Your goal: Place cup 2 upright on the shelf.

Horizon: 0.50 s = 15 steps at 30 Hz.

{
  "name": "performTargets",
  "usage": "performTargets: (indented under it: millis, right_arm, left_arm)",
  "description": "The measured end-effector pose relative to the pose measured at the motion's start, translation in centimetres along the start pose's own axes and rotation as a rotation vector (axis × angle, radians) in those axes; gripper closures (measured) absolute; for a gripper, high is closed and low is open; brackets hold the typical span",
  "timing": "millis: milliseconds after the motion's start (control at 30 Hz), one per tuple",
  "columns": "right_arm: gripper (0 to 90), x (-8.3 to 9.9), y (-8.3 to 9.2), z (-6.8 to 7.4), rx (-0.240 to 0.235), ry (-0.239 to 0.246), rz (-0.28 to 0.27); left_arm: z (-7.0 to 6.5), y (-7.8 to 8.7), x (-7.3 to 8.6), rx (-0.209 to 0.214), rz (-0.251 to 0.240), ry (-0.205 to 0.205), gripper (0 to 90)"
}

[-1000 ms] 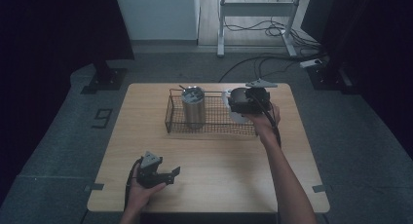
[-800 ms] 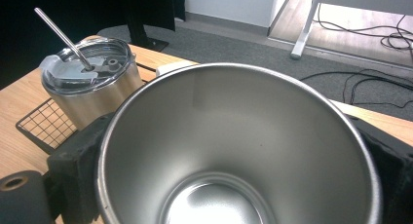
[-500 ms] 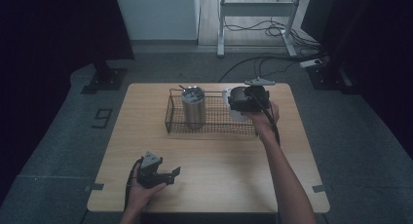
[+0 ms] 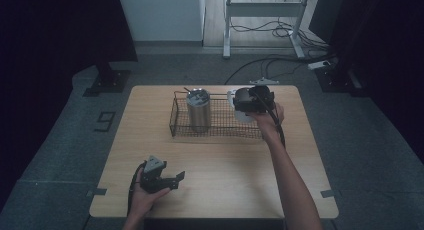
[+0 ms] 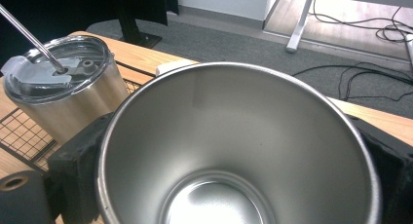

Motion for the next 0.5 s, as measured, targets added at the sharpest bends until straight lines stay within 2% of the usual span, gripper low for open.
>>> performTargets:
  millis: [500]
  right_arm:
    - [5.8, 0.4, -1.5, -0.3, 0.007, -0.013, 0.014]
  left_arm:
    - [0.1, 0.0, 0.0, -0.001, -0.002, 0.001, 14.3]
Point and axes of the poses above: each handheld gripper's, and its own axes: y roughly backward along the jaws, x roughly out of its underside, z roughly to its left, the point moved 8 cm from there along -y, roughly forward along the jaws, and after that the axes turned 10 degrees about -y, right-handed, at the moved point
